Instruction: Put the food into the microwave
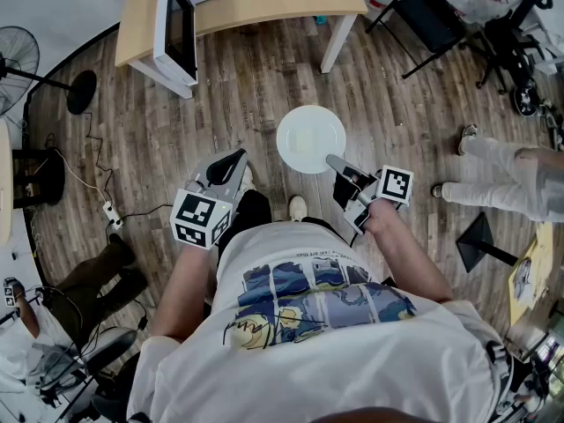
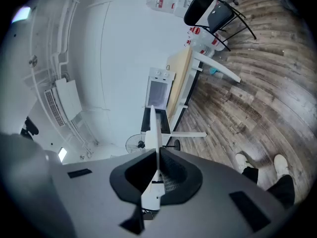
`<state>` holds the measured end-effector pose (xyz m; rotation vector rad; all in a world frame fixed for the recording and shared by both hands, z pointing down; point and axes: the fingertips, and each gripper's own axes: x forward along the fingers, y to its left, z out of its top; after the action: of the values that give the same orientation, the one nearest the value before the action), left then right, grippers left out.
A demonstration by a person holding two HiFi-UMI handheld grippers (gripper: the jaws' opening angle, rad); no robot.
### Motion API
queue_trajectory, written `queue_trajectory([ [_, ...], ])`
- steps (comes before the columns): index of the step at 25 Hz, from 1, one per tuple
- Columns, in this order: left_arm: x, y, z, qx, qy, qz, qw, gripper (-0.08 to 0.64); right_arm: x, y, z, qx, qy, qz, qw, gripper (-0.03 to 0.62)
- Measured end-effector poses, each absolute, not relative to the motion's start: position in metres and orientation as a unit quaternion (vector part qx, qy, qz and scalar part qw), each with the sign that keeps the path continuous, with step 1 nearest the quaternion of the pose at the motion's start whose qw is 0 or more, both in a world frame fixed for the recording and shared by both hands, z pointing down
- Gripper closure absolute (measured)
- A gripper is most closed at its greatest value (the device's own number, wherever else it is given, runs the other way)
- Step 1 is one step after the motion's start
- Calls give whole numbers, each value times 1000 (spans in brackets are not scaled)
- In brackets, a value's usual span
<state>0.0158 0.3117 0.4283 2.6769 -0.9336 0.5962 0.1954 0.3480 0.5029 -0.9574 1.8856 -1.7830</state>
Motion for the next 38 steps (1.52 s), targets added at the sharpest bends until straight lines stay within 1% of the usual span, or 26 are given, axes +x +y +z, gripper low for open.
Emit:
queue_trajectory([
  [6, 6, 284, 412, 929, -304, 181, 107, 552, 178, 316, 494, -346, 672, -627, 187, 575],
  [10, -18, 246, 397, 937, -288, 170, 99, 552, 152, 273, 486, -358, 674, -620, 184, 575],
  [14, -42, 214, 388, 943, -276, 172, 74, 552, 126, 238, 484, -367, 667, -622, 186, 575],
  [22, -76, 168, 377, 955, -233, 177, 38, 552, 85, 171, 481, -381, 654, -619, 211, 575],
  [26, -89, 136, 381, 953, -234, 188, 38, 552, 72, 136, 477, -389, 643, -620, 226, 575],
  [38, -103, 68, 382, 941, -261, 213, 33, 552, 76, 24, 477, -383, 648, -621, 219, 575],
])
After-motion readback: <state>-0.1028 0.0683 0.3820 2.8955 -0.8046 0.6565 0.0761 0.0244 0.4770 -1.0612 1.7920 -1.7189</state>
